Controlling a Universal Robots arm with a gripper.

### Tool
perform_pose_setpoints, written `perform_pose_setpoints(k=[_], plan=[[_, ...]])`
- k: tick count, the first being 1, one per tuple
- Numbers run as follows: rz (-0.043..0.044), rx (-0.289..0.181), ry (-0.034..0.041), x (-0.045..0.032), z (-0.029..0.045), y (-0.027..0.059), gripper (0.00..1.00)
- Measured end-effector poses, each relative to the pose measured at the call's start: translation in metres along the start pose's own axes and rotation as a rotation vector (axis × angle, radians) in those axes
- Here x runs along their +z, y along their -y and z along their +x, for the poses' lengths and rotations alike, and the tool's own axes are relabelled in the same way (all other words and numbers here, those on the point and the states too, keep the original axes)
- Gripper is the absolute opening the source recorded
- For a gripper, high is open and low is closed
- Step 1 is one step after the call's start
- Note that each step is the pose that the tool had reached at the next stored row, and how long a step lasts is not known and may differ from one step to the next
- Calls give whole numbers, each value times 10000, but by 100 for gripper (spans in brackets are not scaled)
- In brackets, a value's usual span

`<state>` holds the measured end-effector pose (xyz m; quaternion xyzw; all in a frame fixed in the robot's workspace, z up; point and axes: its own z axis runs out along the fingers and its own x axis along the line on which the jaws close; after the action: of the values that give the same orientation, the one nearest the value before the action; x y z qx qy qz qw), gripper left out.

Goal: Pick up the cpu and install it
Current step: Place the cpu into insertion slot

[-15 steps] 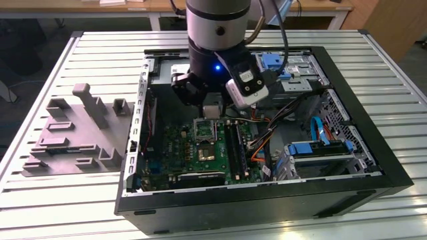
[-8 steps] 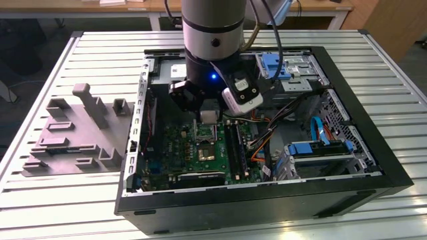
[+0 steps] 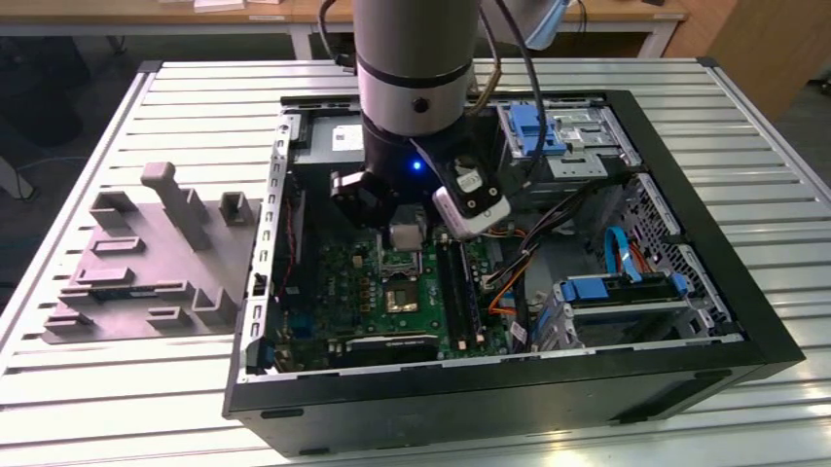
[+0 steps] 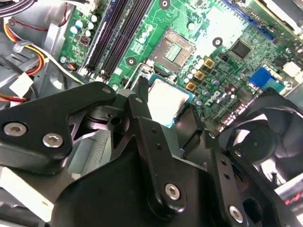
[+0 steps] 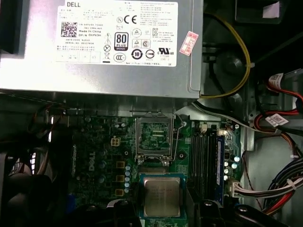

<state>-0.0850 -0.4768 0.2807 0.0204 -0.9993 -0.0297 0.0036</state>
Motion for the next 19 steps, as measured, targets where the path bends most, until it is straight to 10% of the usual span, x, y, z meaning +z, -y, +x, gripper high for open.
perform_pose_setpoints(k=[19], plan=[[9,348,99,335,2,116,47]])
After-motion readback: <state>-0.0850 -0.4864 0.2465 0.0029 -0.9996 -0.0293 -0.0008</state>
